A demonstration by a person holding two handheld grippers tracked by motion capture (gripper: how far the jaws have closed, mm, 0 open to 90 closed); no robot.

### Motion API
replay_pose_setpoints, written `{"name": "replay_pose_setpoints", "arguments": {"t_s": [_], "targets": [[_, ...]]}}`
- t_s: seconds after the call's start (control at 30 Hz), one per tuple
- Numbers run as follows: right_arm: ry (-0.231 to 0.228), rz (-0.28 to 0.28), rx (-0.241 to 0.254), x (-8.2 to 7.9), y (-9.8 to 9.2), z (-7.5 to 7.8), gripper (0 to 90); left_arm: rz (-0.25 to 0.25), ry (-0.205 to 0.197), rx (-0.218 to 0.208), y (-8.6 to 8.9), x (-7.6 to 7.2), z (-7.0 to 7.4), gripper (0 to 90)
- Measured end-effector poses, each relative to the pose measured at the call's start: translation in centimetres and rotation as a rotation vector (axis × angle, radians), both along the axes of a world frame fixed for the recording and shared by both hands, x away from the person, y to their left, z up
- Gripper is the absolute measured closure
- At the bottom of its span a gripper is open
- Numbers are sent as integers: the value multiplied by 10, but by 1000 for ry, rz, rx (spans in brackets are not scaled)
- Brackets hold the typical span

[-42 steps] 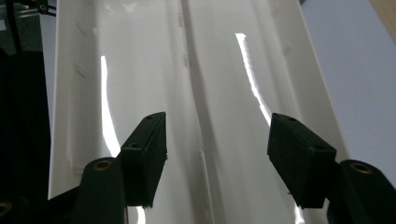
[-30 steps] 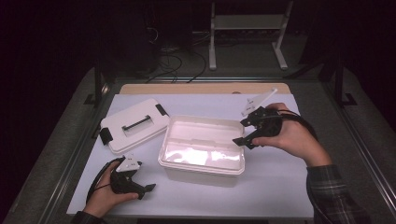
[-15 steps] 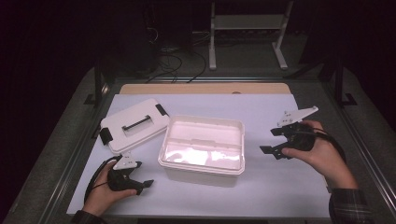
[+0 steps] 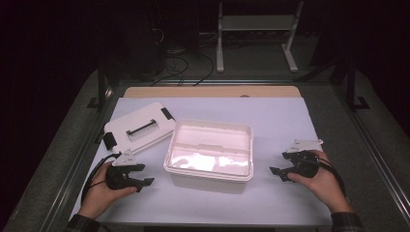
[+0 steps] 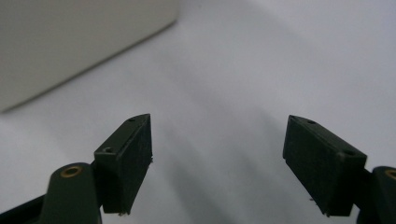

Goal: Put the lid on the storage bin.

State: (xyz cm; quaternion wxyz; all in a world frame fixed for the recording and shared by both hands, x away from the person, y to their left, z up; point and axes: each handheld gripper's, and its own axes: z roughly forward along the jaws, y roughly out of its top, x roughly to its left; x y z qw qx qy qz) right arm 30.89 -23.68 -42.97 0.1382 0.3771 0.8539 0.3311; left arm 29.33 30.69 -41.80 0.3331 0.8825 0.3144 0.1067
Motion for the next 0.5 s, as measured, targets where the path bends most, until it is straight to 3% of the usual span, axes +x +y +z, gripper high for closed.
{"name": "replay_pose_setpoints", "arguments": {"t_s": [0.13, 0.17, 0.23, 0.5], "targets": [[-6, -11, -10, -4, -1, -19, 231, 14, 2, 14, 5, 12, 13, 315], [-12, -21, 11, -6, -2, -22, 225, 17, 0, 19, 6, 16, 16, 305], [-18, -26, 42, -7, -5, -24, 227, 19, -1, 29, 8, 23, 22, 298], [-46, -35, 54, -10, -5, -28, 215, 25, -7, 62, 12, 53, 50, 295]]}}
